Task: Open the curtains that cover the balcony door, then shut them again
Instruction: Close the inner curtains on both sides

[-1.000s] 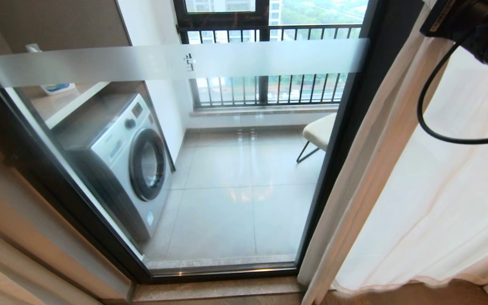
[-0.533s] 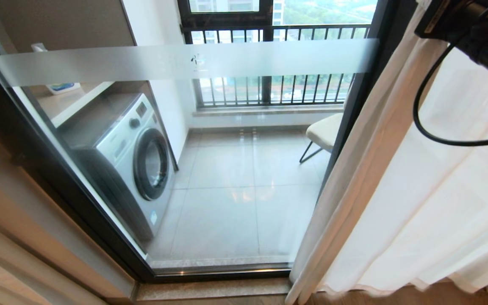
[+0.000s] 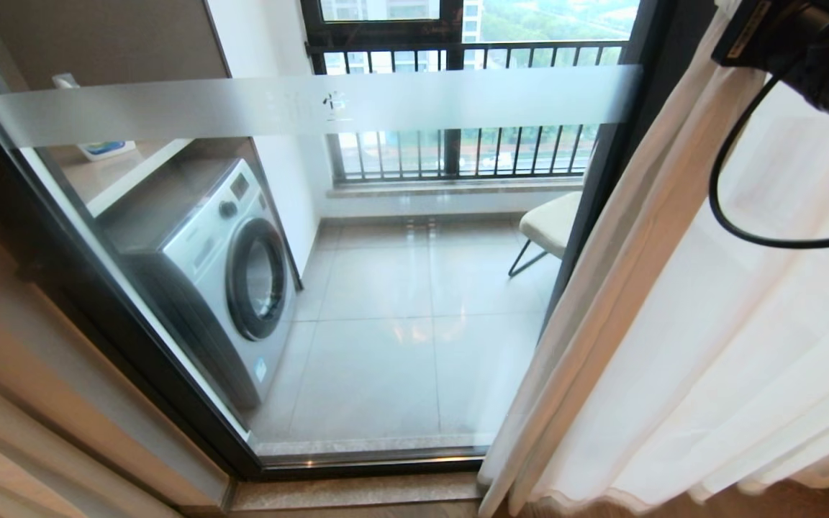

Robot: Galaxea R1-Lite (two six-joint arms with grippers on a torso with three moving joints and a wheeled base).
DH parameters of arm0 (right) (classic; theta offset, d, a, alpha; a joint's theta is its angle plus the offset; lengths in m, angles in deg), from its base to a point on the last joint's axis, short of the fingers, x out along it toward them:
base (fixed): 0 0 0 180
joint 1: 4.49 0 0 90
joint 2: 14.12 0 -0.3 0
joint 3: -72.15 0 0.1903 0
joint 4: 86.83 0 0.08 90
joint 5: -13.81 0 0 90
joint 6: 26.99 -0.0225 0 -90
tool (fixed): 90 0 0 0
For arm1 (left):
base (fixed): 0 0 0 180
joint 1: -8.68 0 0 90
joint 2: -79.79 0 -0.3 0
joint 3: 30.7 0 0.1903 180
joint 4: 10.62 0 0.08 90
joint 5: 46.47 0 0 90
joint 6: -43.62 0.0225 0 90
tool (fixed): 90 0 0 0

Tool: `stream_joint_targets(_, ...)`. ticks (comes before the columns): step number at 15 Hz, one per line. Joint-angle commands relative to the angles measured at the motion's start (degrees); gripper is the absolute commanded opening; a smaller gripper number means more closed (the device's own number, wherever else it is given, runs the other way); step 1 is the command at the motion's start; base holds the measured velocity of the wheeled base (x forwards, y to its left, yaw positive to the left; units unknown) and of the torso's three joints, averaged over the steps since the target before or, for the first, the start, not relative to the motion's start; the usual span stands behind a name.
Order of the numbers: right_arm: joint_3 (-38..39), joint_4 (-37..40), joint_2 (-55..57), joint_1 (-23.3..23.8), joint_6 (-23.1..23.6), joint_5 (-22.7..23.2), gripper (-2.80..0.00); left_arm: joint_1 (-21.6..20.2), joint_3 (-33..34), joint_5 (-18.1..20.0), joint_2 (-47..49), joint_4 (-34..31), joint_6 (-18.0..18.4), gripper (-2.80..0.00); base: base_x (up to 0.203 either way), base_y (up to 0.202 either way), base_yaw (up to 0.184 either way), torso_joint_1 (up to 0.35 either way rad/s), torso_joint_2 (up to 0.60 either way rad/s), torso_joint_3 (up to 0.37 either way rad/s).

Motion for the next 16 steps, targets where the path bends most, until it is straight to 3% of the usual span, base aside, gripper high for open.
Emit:
stream_joint_targets(1, 0.0, -0.3, -0.1, -1.5, 0.2, -0.5, -2.8, 0.0, 0.0, 0.0, 0.0, 0.0, 0.0, -2.8, 0.0, 0.0, 0.0, 0.0, 0.0, 0.0)
stream_joint_targets(7, -0.6, -0.6, 1.5, -7.7, 3.7, -4.1, -2.8, 0.0, 0.0, 0.0, 0.0, 0.0, 0.0, -2.8, 0.0, 0.0, 0.0, 0.0, 0.0, 0.0)
stream_joint_targets(16, -14.0, 0.4, 12.4, -17.9, 9.9, -6.9, -2.8, 0.0, 0.0, 0.0, 0.0, 0.0, 0.0, -2.8, 0.0, 0.0, 0.0, 0.0, 0.0, 0.0)
